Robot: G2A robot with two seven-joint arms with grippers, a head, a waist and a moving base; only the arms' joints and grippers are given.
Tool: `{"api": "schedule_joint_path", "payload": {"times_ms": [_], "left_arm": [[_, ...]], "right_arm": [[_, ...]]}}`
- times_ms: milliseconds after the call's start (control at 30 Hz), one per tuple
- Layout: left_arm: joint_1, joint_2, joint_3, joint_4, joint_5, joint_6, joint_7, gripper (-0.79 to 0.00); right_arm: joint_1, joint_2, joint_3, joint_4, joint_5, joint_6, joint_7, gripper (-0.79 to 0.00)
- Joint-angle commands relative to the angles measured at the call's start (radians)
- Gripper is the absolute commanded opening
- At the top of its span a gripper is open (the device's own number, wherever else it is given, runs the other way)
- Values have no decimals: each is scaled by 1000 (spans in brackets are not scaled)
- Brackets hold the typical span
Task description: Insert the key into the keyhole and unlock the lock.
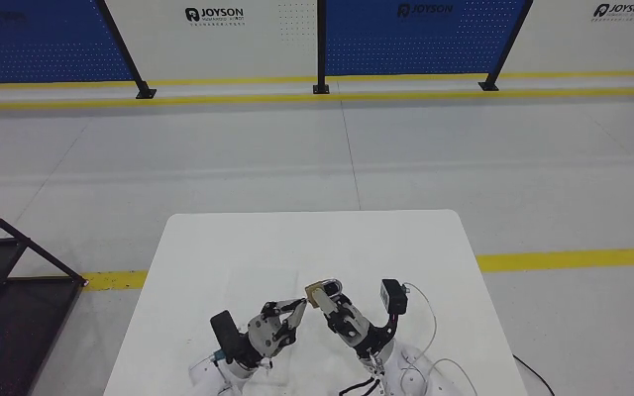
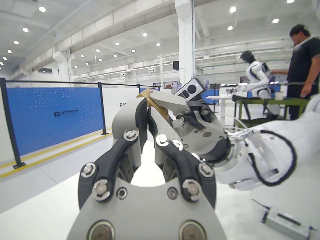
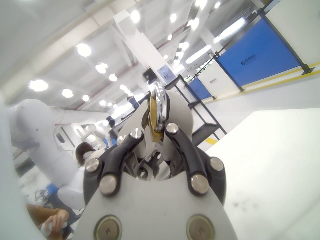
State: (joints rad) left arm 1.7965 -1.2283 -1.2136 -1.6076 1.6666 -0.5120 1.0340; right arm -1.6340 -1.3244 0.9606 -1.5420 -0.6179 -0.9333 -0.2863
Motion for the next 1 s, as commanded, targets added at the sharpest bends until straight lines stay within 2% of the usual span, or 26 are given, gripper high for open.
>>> {"api": "schedule_joint_path", "payload": {"times_ms": [0, 400, 600, 633, 667, 967], "left_arm": [[-5, 3, -2, 3, 44, 50, 19, -785], [-18, 16, -9, 2, 182, 257, 60, -785], [-12, 22, -7, -5, 166, 270, 68, -785], [-9, 22, -5, -9, 149, 260, 69, -434], [-7, 23, -5, -13, 135, 253, 69, 0], [43, 36, -44, -72, -23, 140, 54, 0]], "right_arm": [[0, 0, 1, -1, 0, 1, 3, -785], [-2, 2, 4, -2, 5, 1, 11, -785], [-3, 2, 4, -4, 6, 4, 16, -785], [-4, 2, 4, -4, 6, 4, 15, -785], [-4, 2, 4, -4, 7, 5, 14, -785], [-7, 7, 39, -1, 20, 19, 2, -785]]}}
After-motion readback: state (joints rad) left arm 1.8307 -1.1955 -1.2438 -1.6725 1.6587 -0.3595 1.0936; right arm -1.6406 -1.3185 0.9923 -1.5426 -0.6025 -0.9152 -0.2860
